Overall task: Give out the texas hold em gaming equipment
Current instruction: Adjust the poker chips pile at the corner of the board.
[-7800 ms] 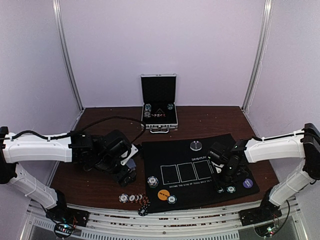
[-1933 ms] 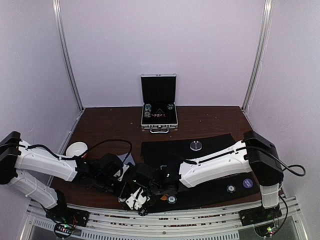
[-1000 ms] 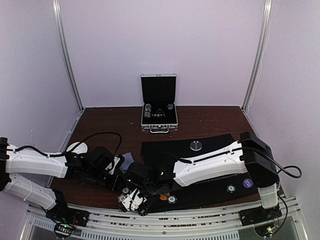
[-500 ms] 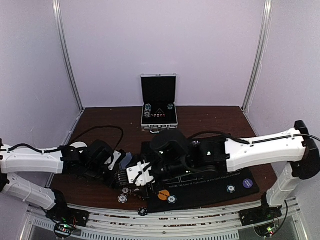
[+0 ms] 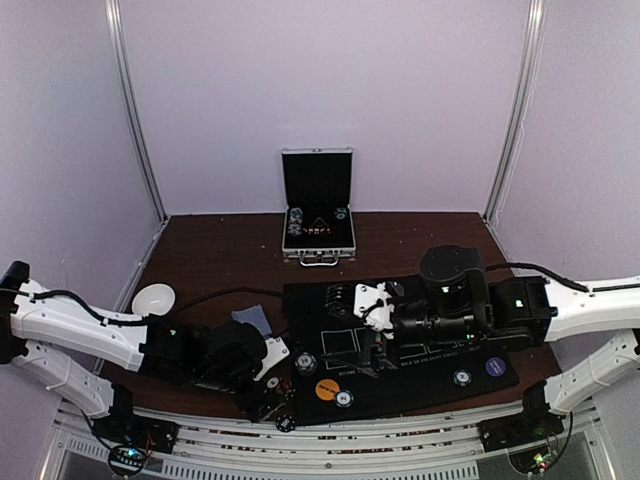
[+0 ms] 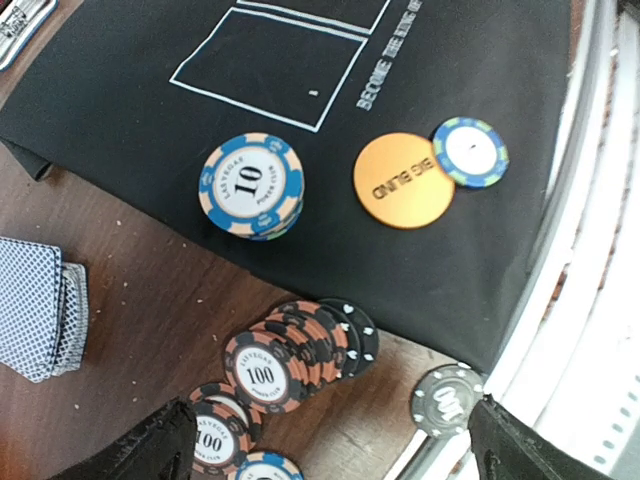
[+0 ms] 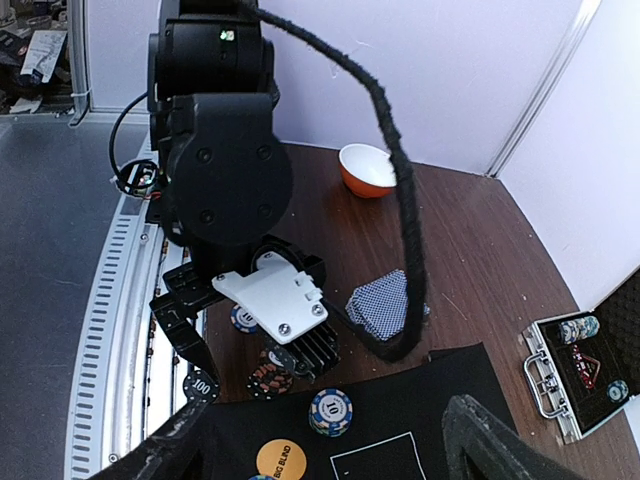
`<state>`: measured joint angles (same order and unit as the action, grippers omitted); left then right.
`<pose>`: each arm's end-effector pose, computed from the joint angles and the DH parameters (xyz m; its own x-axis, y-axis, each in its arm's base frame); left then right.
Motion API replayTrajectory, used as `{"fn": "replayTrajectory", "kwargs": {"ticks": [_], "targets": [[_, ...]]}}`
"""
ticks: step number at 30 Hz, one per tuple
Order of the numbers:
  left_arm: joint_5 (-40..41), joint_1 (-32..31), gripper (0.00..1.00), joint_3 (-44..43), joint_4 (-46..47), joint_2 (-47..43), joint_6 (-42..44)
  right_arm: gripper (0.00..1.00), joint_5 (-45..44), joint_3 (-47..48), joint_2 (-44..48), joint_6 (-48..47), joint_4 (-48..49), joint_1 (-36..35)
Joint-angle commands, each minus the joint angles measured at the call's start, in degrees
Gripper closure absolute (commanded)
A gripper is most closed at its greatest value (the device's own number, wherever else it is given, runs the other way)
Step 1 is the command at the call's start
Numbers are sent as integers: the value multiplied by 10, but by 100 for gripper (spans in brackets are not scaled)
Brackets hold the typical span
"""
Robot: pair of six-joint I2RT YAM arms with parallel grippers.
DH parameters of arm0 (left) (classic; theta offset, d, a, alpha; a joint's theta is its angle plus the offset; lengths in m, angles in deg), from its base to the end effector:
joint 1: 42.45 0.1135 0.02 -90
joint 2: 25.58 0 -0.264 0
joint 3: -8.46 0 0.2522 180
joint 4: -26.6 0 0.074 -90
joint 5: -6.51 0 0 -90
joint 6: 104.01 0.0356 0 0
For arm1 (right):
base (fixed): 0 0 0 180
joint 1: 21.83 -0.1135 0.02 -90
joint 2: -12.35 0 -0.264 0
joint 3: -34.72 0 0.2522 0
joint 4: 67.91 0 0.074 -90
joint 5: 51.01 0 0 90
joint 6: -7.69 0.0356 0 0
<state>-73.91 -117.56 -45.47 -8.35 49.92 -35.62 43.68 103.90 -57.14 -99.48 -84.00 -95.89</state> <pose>0.0696 -0.2388 0.1854 -0.5415 0.6234 -0.5640 0.7851 0.6149 -0.0741 0.0754 0.2746 0.3285 0.2152 -0.3179 -0.9234 -0.9591 0.1093 -0.2611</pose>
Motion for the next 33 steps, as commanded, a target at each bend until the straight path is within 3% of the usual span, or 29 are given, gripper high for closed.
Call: {"fn": "replayTrajectory", "kwargs": {"ticks": [1,10,22,33], "targets": [[80,-14,2,-24,-8,36,-18,19,-33,-28,34,28,39,0],[71,-15,2,-41,-6,106,-69,20,-36,-35,35,23,28,0],[84,-15,16,-59,-6,164,-114,20,-42,-35,36,20,30,0],[103,-13,43,-61,-1,153,-119,21,-42,-24,18,14,23,0]]}}
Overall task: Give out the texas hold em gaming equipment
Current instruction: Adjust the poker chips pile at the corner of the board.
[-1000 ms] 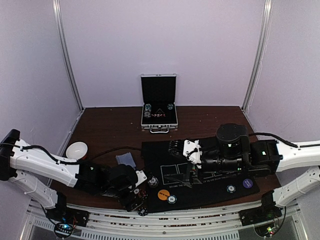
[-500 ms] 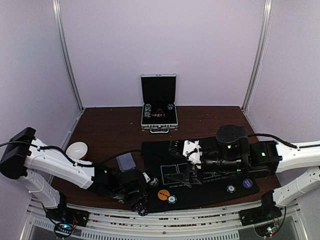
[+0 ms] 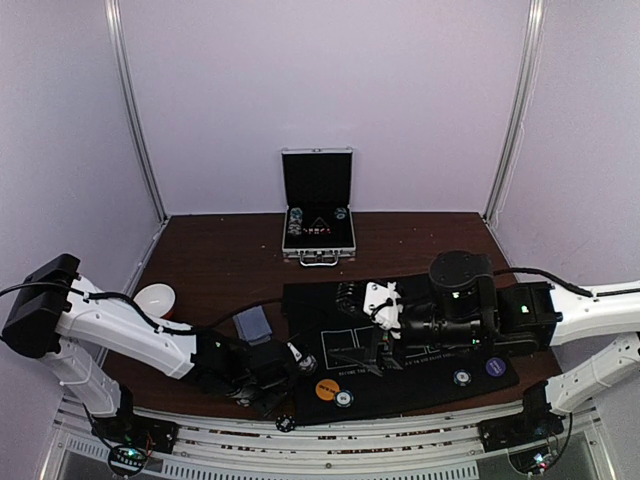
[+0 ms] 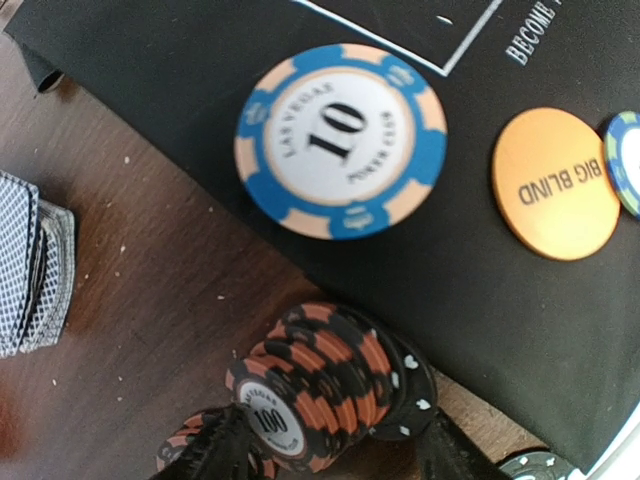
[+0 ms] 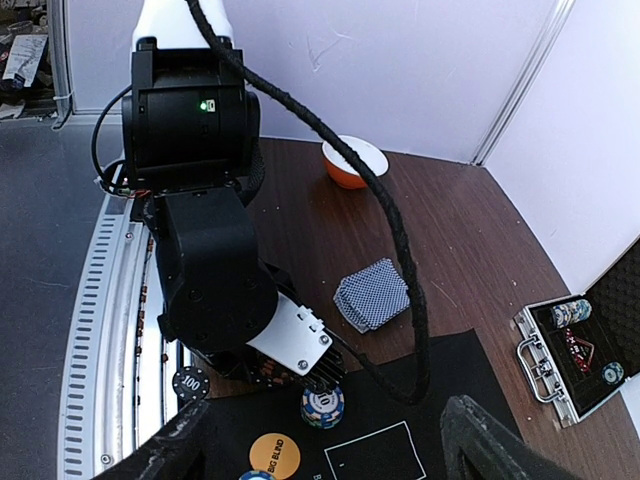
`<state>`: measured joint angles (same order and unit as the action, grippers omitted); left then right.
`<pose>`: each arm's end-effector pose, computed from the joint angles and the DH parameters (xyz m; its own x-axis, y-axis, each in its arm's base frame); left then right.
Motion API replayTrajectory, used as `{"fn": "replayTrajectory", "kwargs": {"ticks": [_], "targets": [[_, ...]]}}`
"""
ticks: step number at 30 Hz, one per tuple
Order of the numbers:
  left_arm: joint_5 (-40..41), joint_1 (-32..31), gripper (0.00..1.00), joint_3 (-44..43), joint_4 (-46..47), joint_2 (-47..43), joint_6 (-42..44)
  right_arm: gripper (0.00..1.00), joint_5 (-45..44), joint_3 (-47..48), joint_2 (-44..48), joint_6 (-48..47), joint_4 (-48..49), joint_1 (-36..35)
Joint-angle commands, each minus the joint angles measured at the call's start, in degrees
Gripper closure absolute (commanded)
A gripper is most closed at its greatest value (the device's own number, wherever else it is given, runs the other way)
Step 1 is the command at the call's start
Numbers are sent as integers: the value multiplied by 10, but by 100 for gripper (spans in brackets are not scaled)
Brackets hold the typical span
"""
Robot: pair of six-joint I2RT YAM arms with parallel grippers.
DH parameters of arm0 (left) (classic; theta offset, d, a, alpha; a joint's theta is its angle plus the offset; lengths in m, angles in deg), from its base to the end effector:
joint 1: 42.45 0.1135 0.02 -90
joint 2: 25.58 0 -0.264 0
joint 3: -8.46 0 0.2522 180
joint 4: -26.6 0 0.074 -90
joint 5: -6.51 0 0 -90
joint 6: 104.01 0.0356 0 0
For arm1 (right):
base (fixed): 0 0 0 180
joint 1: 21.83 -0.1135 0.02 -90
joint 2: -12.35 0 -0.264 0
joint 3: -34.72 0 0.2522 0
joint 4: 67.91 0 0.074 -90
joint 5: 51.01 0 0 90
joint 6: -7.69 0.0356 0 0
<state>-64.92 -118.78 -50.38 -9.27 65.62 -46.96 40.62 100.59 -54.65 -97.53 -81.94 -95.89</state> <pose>0.0768 -0.2680 0.1424 -0.6700 0.5730 -0.4721 0.6301 0.7751 0.0465 0.0745 0.2645 0.3229 0.1850 -0.3078 -0.9333 -0.9536 0.1734 -0.2462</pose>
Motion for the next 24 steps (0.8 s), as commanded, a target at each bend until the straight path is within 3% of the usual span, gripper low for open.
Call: {"fn": "replayTrajectory", "kwargs": {"ticks": [1,9,14,19,24], "targets": [[12,0,45,-11,9,-5,-5,21,-11,9,-8,-7,3,0],[15,21,53,7,34,-27,-20,21,-13,10,-11,-8,-2,0],[-18,23,38,15,53,-34,8,21,-12,12,-9,-5,-8,0],[-48,22,30,25,72,-61,46,21,-16,13,-6,-4,-14,0],[-45,31,27,43,116,-81,21,21,-14,11,-5,0,-12,0]]}}
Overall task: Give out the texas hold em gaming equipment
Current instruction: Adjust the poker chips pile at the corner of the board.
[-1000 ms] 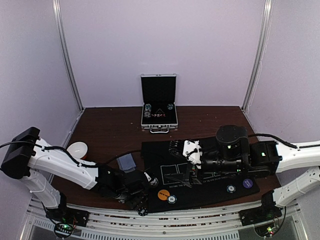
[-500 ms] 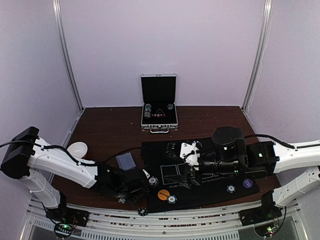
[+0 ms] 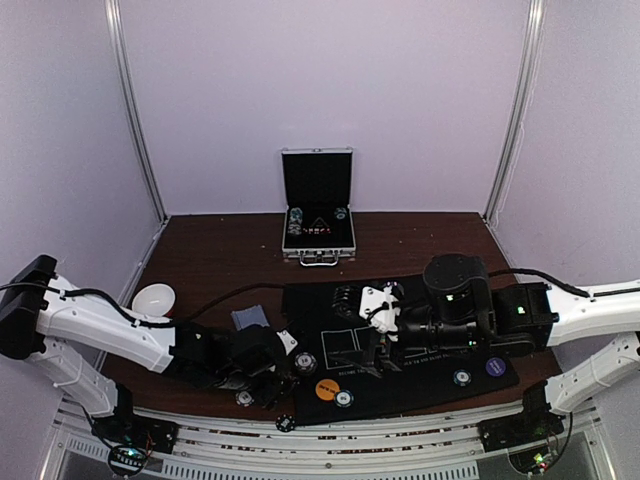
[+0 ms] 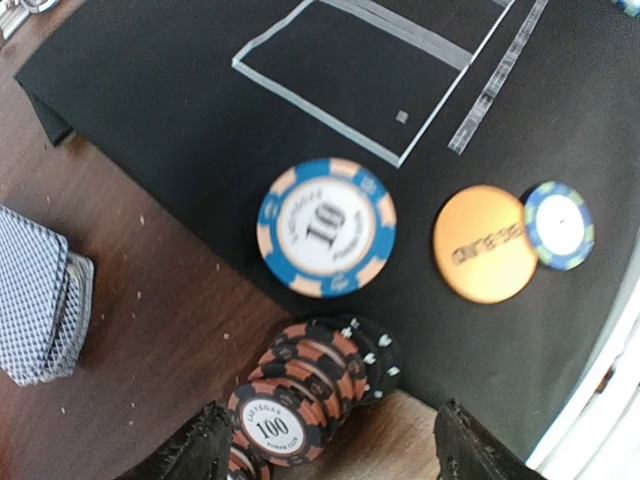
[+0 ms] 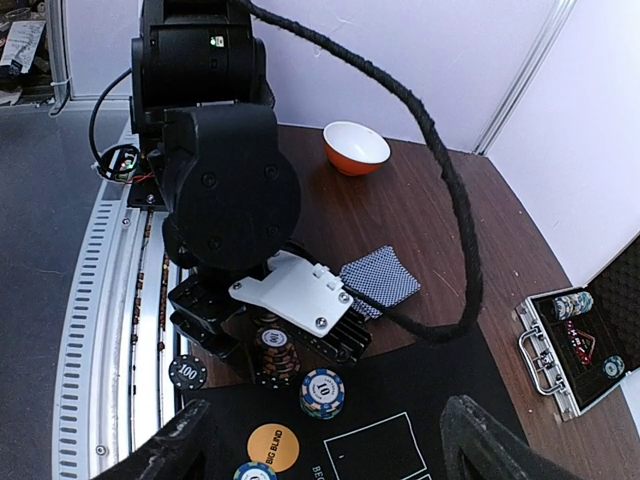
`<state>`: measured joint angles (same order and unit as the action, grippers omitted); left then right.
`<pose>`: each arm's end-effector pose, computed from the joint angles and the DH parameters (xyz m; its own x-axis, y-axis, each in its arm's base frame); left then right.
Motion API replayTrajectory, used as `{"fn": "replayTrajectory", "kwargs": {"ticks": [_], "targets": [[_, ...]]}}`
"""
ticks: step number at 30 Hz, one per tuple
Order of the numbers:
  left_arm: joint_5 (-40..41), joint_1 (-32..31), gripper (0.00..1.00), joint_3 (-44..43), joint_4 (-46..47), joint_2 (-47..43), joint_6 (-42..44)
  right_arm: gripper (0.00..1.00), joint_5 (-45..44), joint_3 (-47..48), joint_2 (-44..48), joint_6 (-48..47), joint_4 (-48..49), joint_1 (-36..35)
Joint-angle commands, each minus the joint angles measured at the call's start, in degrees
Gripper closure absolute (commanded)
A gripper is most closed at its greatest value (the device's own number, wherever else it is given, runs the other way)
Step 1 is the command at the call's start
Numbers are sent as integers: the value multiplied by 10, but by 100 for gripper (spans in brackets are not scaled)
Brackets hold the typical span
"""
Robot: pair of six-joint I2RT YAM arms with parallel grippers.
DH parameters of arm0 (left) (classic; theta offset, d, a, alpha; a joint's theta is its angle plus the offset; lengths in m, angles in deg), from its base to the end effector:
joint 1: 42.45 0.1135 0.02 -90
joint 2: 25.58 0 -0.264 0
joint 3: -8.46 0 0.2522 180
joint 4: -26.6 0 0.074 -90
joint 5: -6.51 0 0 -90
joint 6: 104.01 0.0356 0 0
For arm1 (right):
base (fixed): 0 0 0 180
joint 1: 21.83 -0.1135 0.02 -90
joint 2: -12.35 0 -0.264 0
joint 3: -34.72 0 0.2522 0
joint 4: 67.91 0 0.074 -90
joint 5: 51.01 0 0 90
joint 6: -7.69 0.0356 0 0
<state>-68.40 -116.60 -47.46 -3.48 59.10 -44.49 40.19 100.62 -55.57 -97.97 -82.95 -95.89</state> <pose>0.0834 -0.2598 0.1623 -0.6539 0.5099 -0.5589 0.6502 0.7565 -0.0705 0.0755 0.2671 0.3171 0.1834 -0.3405 -0.9222 -0.9527 0.1697 -0.2521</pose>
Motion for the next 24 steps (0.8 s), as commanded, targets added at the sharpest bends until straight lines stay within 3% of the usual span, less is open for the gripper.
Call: {"fn": "replayTrajectory", "kwargs": {"ticks": [1,7,14,24], "targets": [[-11,11,24,15,64,-11,-6,21,-10,10,4,4,-1,0],[-5,13,13,-3,77,34,-23,21,-9,14,3,3,-5,0],[26,26,19,-23,66,73,-69,21,-4,10,3,10,-6,0],[25,27,24,-28,77,88,-68,21,1,9,-1,12,-10,0]]}}
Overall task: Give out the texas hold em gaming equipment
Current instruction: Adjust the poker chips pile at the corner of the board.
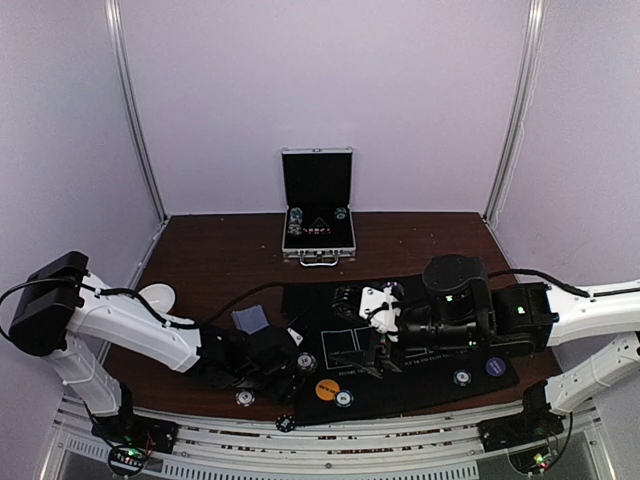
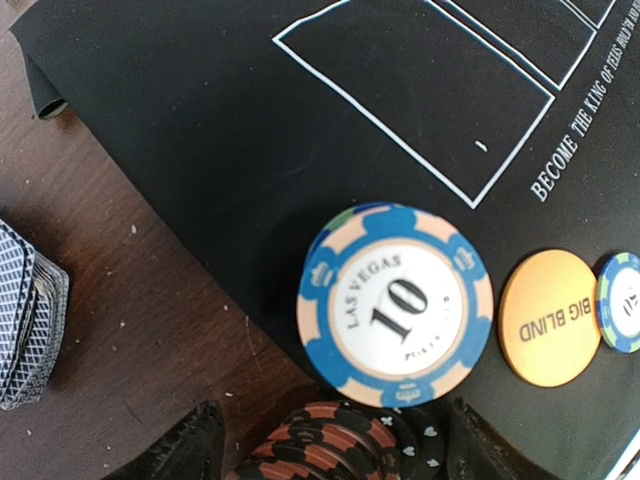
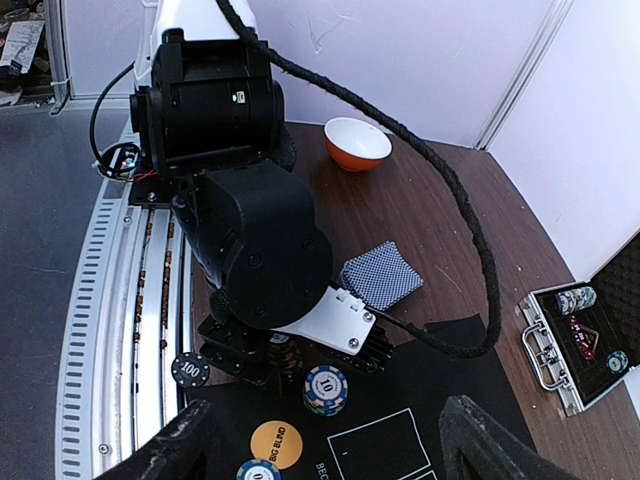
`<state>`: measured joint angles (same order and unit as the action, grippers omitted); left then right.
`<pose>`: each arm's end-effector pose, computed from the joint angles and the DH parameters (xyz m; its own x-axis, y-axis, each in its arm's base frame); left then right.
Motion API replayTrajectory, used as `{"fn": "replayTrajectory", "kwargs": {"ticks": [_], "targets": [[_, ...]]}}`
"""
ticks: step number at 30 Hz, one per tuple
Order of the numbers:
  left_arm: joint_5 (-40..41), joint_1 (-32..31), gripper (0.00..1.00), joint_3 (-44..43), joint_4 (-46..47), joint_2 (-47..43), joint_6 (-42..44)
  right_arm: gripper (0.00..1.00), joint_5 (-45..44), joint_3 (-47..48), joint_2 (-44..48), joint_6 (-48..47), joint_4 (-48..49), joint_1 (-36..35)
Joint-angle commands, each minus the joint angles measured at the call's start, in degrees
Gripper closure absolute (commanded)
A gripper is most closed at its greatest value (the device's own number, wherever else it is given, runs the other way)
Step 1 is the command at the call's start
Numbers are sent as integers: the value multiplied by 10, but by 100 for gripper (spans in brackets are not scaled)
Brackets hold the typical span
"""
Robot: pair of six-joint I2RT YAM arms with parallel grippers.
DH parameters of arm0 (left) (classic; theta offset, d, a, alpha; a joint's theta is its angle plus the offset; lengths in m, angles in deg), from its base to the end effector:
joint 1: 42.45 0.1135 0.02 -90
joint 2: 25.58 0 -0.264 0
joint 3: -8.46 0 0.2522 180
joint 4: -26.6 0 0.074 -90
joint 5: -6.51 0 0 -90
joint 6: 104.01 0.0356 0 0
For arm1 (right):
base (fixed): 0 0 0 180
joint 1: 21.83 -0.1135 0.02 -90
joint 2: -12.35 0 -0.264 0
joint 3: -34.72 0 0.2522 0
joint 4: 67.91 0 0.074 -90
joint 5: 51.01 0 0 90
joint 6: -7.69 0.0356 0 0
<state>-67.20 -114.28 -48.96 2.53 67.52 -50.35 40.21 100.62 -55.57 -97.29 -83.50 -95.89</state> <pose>0.1011 -0.2759 0.1366 -0.7313 0.4042 -0.5494 0.5395 0.8356 -0.1033 0.0754 0.2668 0.3161 0.1697 -0.3469 -0.9224 -0.9555 0.1712 -0.2401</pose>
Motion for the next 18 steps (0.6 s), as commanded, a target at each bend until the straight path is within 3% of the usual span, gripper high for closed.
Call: {"fn": "replayTrajectory", "kwargs": {"ticks": [1,18], "targets": [[17,3,25,-12,13,3,-13,22,1,9,-1,5,-3,0],[46,16,49,72,-20,-71,-42,22,2,12,-7,9,-5,0]]}}
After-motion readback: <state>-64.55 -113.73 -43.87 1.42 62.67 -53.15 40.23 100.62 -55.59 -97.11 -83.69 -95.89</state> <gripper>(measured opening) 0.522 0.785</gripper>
